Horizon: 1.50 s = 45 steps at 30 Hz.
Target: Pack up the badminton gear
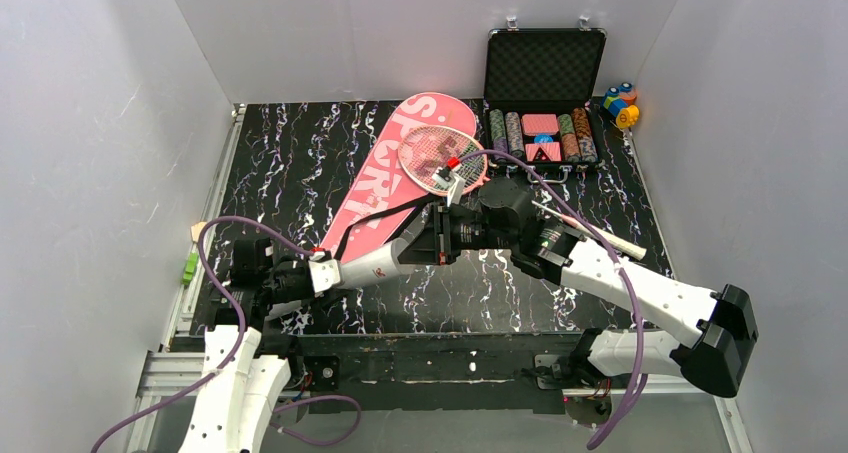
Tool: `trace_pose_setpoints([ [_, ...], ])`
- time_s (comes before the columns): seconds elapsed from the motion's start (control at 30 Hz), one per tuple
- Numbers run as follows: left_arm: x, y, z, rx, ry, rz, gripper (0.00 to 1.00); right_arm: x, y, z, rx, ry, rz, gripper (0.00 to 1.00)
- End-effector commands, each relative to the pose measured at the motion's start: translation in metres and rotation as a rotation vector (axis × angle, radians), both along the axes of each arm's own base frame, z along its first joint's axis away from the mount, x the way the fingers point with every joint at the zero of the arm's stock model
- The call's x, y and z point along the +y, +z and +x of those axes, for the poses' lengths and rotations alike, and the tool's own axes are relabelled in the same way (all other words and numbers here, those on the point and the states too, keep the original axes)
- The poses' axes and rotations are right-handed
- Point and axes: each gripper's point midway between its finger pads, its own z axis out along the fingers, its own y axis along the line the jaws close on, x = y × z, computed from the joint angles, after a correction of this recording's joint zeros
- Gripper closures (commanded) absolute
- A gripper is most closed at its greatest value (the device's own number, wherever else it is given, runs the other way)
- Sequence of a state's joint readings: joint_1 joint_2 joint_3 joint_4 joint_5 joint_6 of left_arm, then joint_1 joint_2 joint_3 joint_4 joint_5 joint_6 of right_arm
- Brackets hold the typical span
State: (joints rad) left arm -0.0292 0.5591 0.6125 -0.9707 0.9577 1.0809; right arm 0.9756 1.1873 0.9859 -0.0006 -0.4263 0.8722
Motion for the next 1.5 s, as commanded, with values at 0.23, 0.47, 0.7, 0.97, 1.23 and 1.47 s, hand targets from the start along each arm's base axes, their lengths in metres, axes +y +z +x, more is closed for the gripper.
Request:
trace_pose_setpoints([
  [0.23, -0.010, 0.011, -0.008, 0.017, -0.043, -0.066, 0.98, 0.016, 0.004, -0.003, -0.009, 0.034, 0.017, 0.88],
  [0.47, -0.012, 0.015, -0.010, 0.013, -0.049, -0.078, 0.98, 0.023, 0.001, -0.004, 0.008, 0.054, 0.030, 0.89],
  [0.7, -0.012, 0.016, -0.011, 0.013, -0.050, -0.080, 0.98, 0.011, -0.002, 0.004, -0.023, -0.005, 0.000, 0.88],
  [0.97, -0.014, 0.022, -0.012, 0.010, -0.059, -0.096, 0.98, 0.001, -0.024, 0.008, -0.023, -0.042, -0.075, 0.87],
  [1.23, -0.018, 0.036, -0.016, 0.008, -0.077, -0.131, 0.98, 0.000, -0.040, 0.009, -0.020, -0.043, -0.118, 0.86],
  [1.47, -0.025, 0.063, -0.021, 0.000, -0.103, -0.193, 0.98, 0.004, -0.056, 0.012, -0.005, -0.037, -0.143, 0.85],
])
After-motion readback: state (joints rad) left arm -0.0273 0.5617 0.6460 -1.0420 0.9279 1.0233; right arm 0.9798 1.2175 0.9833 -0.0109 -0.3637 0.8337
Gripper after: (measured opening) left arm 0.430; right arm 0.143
